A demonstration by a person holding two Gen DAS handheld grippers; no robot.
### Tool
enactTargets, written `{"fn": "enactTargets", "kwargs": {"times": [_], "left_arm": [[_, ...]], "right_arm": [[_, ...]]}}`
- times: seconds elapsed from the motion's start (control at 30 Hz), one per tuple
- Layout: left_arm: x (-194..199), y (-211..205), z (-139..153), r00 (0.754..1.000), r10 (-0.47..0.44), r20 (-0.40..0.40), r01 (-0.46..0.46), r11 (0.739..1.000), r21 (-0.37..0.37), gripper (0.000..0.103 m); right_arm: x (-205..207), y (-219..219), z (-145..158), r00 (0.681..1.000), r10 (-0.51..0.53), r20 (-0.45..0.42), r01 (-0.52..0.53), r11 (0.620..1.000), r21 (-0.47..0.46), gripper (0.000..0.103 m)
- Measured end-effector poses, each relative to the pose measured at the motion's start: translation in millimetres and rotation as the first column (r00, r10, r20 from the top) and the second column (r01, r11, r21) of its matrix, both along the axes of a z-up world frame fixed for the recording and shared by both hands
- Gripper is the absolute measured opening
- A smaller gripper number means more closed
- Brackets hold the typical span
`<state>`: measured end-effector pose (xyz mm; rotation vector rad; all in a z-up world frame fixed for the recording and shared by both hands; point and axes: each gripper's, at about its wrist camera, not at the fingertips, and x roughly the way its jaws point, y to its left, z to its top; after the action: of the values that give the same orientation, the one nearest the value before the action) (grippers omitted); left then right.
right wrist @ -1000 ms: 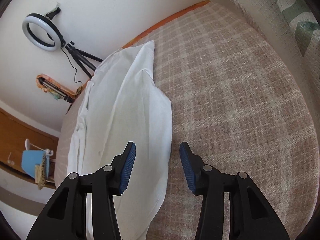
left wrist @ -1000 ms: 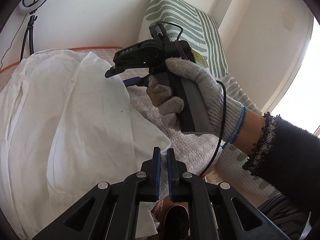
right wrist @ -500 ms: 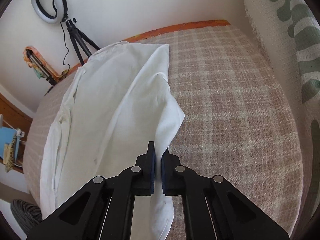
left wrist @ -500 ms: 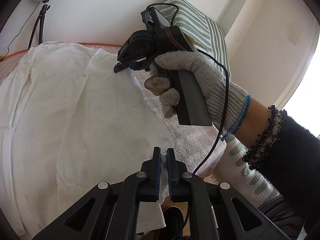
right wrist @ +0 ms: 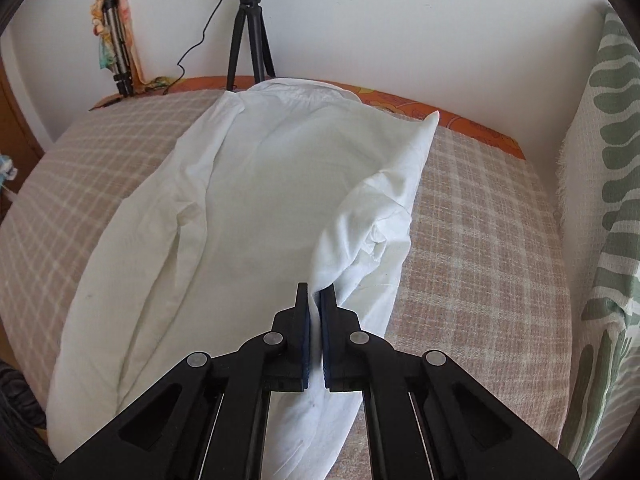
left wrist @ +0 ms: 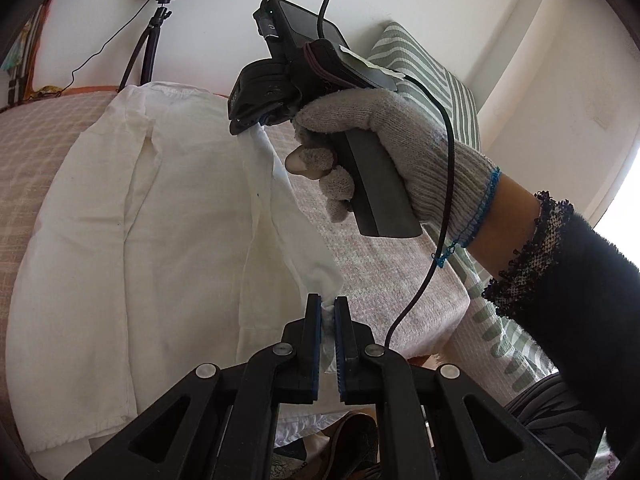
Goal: Fold small clothes
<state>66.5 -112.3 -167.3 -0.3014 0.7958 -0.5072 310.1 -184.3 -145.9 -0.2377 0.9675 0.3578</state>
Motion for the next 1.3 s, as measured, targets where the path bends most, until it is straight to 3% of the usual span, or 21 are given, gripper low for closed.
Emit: {"fn": "enactTargets", "kwargs": {"times": [0.2, 0.33, 0.5, 0.6, 0.7, 0.83, 1.03, 1.1, 1.13, 1.17, 1.3], "left_arm": [[-0.4, 23.0, -15.1, 0.998, 0.037, -0.05, -0.036, 0.999, 0.004, 0.003], [-5.3, 30.0, -19.3, 0.997, 0.048, -0.057, -0.048, 0.999, 0.009, 0.003], [-2.4, 35.0, -20.1, 0.997, 0.052, -0.061, -0.052, 0.999, 0.006, 0.003], [-5.3, 38.6, -17.2, 0.997, 0.058, -0.058, -0.058, 0.998, 0.005, 0.003], [-7.7, 43.9, -14.9, 0.996, 0.065, -0.058, -0.065, 0.998, 0.003, 0.003], [-7.6, 48.3, -15.3, 0.995, 0.074, -0.065, -0.074, 0.997, 0.005, 0.003], [-9.9, 51.8, -19.0, 0.993, 0.084, -0.077, -0.08, 0.995, 0.056, 0.003], [-10.9, 52.4, -18.9, 0.993, 0.067, -0.102, -0.06, 0.996, 0.072, 0.01], [-11.9, 54.5, -17.8, 0.991, 0.066, -0.114, -0.058, 0.996, 0.074, 0.018], [-13.5, 57.3, -15.6, 0.991, 0.06, -0.12, -0.052, 0.997, 0.065, 0.033], [-14.1, 71.9, 4.7, 0.995, 0.06, -0.085, -0.053, 0.994, 0.091, 0.037]], "right_arm": [[-4.2, 55.6, -30.8, 0.995, 0.094, -0.02, -0.096, 0.99, -0.105, 0.003], [-4.3, 68.1, -41.6, 0.994, 0.111, -0.021, -0.113, 0.982, -0.148, 0.003], [3.6, 53.4, -33.5, 0.991, 0.112, -0.071, -0.116, 0.992, -0.043, 0.007], [0.4, 27.0, -9.7, 0.989, 0.103, -0.11, -0.085, 0.984, 0.157, 0.012], [-6.2, -7.9, 17.8, 0.996, 0.044, -0.076, -0.023, 0.966, 0.257, 0.012], [-29.9, -39.9, 29.1, 0.999, -0.006, -0.045, 0.018, 0.961, 0.275, 0.012], [-67.2, -42.6, -12.3, 0.991, 0.015, -0.133, 0.009, 0.984, 0.178, 0.012], [-79.8, -41.6, -22.5, 0.99, 0.03, -0.139, -0.011, 0.991, 0.137, 0.012], [-84.5, -40.0, -27.4, 0.988, 0.037, -0.147, -0.02, 0.993, 0.117, 0.012], [-89.5, -40.6, -32.2, 0.988, 0.035, -0.152, -0.021, 0.995, 0.094, 0.012], [-100.5, -55.0, -34.1, 0.983, 0.004, -0.181, 0.02, 0.992, 0.128, 0.012]]}}
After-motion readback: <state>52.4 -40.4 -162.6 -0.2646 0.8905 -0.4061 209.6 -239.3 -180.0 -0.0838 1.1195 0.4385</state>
